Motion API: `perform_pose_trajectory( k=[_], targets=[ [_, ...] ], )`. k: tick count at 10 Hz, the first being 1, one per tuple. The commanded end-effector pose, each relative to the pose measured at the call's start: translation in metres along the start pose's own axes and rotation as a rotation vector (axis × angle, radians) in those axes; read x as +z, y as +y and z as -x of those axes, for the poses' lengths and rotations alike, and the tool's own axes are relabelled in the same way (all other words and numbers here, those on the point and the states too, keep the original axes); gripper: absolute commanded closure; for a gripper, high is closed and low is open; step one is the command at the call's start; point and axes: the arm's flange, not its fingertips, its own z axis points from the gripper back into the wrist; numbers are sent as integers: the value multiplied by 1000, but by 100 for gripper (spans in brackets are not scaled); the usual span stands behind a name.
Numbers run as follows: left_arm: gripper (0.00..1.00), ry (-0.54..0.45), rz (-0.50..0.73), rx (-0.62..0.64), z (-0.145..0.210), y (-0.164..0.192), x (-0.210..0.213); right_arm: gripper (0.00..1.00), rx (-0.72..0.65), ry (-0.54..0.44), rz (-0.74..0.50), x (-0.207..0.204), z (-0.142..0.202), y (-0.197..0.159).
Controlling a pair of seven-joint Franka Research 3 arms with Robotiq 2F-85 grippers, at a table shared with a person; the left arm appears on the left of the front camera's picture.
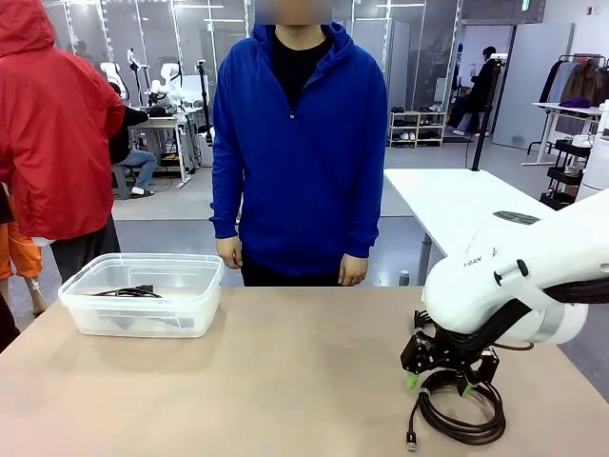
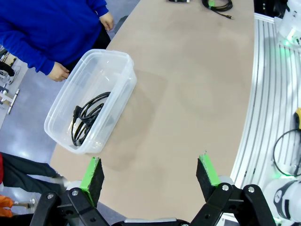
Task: Organize and store the cables.
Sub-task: Place the USB Extension Cable into the Organizing box.
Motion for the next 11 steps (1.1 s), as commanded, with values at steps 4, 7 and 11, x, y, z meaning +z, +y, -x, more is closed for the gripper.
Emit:
perform_pose_trajectory(
  k=[4,7,11],
  targets=[
    [0,1,9,-7,-1,-2,2,0,-181,51,79,-6,-3,27],
    [0,1,9,-7,-1,-2,2,0,-287,-2,62,-19,-4,31],
    [0,1,9,-7,-1,-2,2,0,-314,-9,111,-26,-8,37]
  ],
)
